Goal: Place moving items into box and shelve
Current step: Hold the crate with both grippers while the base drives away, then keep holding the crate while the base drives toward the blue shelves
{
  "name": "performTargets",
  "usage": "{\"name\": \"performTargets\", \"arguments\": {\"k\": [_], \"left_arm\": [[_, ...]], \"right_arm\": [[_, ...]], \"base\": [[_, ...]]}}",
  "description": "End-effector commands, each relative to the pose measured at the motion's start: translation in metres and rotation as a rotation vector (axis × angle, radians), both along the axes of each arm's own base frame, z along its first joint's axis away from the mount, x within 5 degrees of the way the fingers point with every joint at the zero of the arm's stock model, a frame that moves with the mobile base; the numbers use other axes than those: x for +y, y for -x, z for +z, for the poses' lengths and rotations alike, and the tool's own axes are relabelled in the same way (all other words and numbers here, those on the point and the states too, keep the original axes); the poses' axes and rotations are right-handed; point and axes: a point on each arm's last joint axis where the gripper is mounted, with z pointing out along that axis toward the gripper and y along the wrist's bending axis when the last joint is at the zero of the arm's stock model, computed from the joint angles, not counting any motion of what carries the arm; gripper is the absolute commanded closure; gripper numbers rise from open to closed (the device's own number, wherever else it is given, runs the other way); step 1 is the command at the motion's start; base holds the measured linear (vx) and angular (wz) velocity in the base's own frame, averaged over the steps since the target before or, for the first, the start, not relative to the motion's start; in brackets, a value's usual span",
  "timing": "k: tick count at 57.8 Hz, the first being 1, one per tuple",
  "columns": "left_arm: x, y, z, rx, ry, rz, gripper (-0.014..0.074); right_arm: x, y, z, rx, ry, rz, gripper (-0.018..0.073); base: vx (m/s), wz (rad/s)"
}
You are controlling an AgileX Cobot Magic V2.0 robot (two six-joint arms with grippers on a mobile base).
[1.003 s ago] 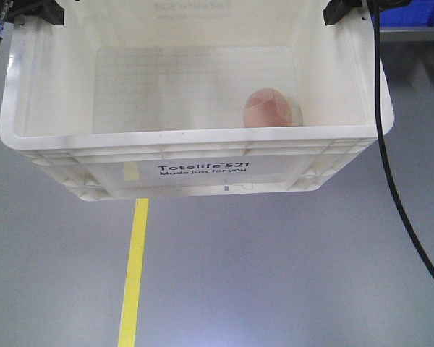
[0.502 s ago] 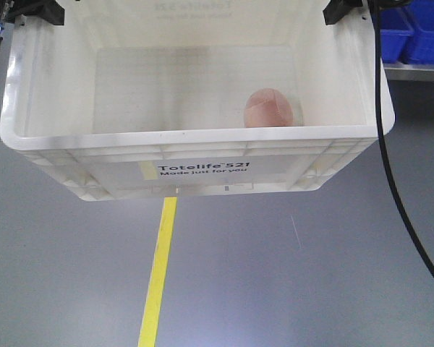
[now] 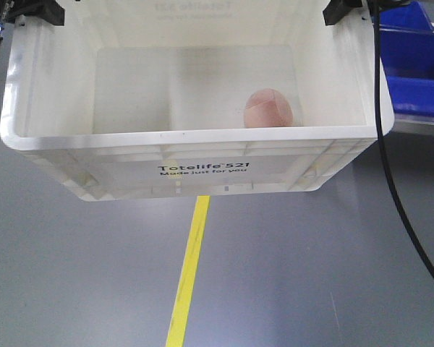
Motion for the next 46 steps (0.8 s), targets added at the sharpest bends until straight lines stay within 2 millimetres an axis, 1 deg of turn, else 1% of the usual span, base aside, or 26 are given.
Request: {"name": "performTargets", "arguments": {"k": [1,46], "left_arm": [[-0.0022,0.0126,0.0384,-0.216,0.054,-0.028,0.0594],[-0.0022,0.0125,0.0385,-0.218,0.054,-0.027,0.0594]], "right_arm": [[-0.0019,0.0209,0.041,-0.159,-0.054,0.021,0.0564],[-0.0024,0.0205,0.0412,-0.162,-0.052,0.019,0.0564]], "base": [[0.62,0.16],[0.64,0.12]]}}
